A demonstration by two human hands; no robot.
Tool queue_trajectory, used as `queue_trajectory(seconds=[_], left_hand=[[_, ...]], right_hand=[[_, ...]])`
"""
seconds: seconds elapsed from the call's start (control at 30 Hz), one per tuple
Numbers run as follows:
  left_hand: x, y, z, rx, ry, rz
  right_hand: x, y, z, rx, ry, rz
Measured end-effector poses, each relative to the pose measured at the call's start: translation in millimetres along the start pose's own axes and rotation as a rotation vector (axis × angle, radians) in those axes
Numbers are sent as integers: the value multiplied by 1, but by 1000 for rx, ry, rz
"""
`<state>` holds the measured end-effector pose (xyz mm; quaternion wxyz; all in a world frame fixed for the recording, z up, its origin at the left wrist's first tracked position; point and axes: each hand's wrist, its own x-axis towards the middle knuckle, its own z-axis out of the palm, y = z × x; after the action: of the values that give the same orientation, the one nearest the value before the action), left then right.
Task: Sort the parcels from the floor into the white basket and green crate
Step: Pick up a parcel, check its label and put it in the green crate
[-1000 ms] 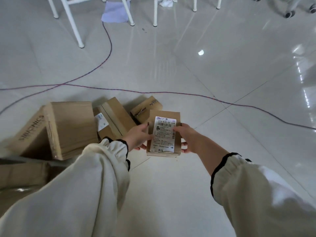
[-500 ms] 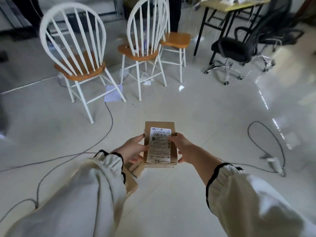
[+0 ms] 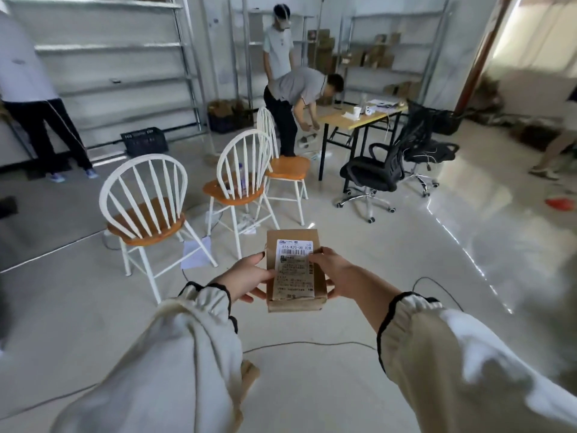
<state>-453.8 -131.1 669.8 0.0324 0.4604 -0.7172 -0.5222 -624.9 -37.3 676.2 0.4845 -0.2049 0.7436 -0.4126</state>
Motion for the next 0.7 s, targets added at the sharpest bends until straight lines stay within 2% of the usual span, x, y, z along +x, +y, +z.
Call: queue_trajectory(seconds=[0.17,0.33,0.7], left_hand=[[-14,19,6,7,-67,45],[-16,42,26,68,-179,123],[-42,120,139,254,-540,382]], right_hand=[[-29,-6,-20,-48,37,-1],[-54,5,-43,1,164,27],[-181,94,-123,360,595,7]])
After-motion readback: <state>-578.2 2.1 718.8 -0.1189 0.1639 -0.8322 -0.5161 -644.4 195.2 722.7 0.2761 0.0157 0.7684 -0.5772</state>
